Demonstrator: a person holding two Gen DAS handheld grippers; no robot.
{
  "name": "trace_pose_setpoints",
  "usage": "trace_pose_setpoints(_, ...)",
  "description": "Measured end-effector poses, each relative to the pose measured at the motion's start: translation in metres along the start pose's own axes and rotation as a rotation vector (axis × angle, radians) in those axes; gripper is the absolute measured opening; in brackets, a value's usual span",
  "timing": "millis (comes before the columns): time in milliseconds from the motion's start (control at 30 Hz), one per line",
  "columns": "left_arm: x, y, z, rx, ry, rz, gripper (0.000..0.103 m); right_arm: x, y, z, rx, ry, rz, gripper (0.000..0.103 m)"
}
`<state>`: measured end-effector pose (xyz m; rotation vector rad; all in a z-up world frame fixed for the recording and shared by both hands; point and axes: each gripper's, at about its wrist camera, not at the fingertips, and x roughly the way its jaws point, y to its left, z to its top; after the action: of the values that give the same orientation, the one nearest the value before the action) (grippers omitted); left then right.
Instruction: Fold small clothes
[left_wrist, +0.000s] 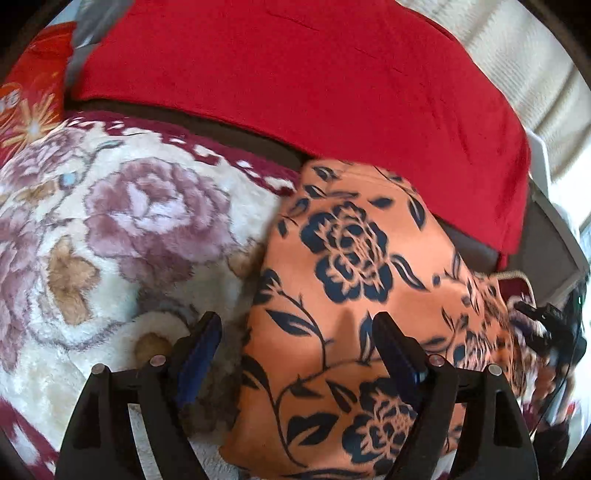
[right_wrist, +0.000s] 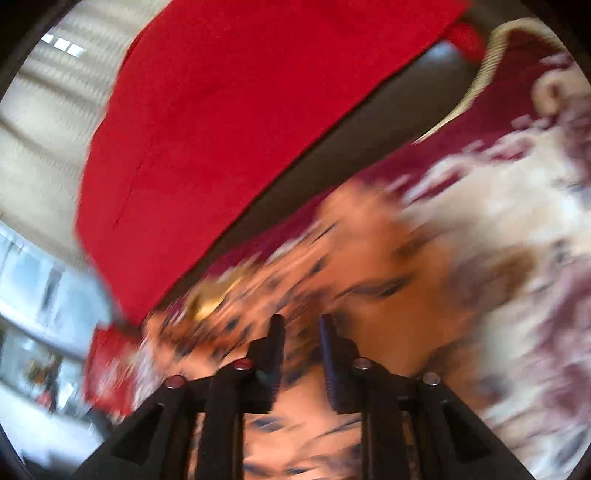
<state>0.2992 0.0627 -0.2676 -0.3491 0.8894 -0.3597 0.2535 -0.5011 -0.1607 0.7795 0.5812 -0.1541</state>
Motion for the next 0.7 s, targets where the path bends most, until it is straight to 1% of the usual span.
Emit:
trace_pose_setpoints(33, 0.003, 0.0, 0.001, -0.014, 0.005, 0.009, 0.085, -0.004, -0.005, 0.004, -0.011, -0.036, -0.045, 0.062)
trace_pose_setpoints(67, 0.006, 0.0, 0.001, -0.03, 0.01, 0.018, 0.085, -0.007, -0.011, 0.01, -0.027, -0.084, -0.083, 0.085)
trace_pose_setpoints(133, 0.016, -0.005, 0.004, -0.027, 0.008, 0.038, 0.085, -0.004, -0.019, 0.021, -0.04, -0.117, -0.075, 0.085)
trace_pose_setpoints(167, 0.016, -0.013, 0.005, -0.006, -0.004, 0.06, 0.085, 0.001, -0.022, 0.029, -0.041, -0.104, -0.068, 0.085)
trace_pose_setpoints(233, 0.014, -0.032, 0.006, 0.045, -0.037, 0.103, 0.085, 0.011, -0.02, 0.039, -0.071, -0.084, -0.066, 0.084)
trace_pose_setpoints(300, 0.017, -0.051, 0.003, 0.119, -0.048, 0.143, 0.085, 0.021, -0.012, 0.049, -0.128, -0.088, -0.092, 0.083)
trace_pose_setpoints(367, 0.027, -0.067, 0.002, 0.169, -0.039, 0.168, 0.085, 0.039, -0.001, 0.057, -0.163, -0.052, -0.087, 0.083)
trace_pose_setpoints(433, 0.037, -0.076, 0.001, 0.205, -0.019, 0.182, 0.085, 0.054, 0.0, 0.064, -0.184, 0.001, -0.107, 0.081)
trace_pose_setpoints(467, 0.041, -0.079, 0.002, 0.214, -0.01, 0.196, 0.085, 0.062, 0.001, 0.065, -0.199, 0.023, -0.118, 0.077)
trace_pose_setpoints(500, 0.042, -0.079, 0.002, 0.214, -0.009, 0.201, 0.085, 0.07, 0.0, 0.065, -0.209, 0.046, -0.129, 0.055)
trace_pose_setpoints(567, 0.042, -0.075, 0.002, 0.196, -0.009, 0.211, 0.085, 0.085, -0.003, 0.061, -0.211, 0.11, -0.128, 0.02)
trace_pose_setpoints(600, 0.044, -0.072, 0.006, 0.18, -0.009, 0.214, 0.085, 0.087, -0.003, 0.058, -0.217, 0.12, -0.135, 0.014)
trace_pose_setpoints(633, 0.043, -0.069, 0.007, 0.165, -0.011, 0.217, 0.085, 0.084, -0.001, 0.054, -0.236, 0.107, -0.148, 0.009)
trace_pose_setpoints(700, 0.04, -0.066, 0.008, 0.147, -0.023, 0.231, 0.085, 0.072, 0.003, 0.056, -0.247, 0.043, -0.177, 0.007)
